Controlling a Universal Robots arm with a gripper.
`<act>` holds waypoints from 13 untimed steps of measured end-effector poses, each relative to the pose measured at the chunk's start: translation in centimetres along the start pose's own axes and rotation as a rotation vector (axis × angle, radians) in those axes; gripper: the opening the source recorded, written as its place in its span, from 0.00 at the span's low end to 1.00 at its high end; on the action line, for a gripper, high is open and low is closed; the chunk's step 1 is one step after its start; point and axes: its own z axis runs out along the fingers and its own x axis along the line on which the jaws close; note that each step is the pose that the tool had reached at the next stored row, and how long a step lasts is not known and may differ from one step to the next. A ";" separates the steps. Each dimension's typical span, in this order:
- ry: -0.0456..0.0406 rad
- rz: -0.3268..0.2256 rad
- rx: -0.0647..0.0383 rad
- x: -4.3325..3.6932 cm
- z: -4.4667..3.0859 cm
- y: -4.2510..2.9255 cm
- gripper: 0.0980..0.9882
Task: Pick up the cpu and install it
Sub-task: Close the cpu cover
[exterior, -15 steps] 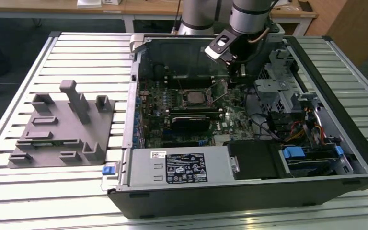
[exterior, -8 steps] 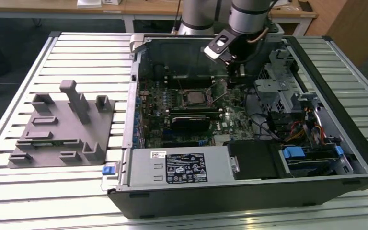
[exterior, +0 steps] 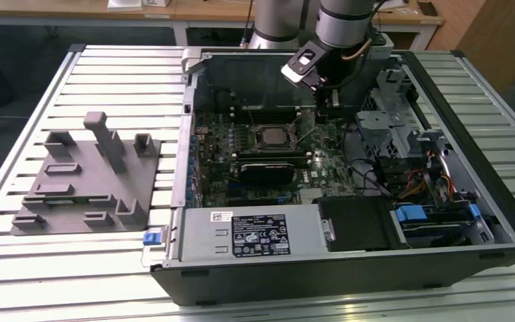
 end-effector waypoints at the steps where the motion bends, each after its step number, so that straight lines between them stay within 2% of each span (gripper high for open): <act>1: 0.0001 0.000 0.000 0.00 0.00 -0.12 0.01; 13: 0.0001 0.000 0.000 0.01 -0.04 -1.14 0.01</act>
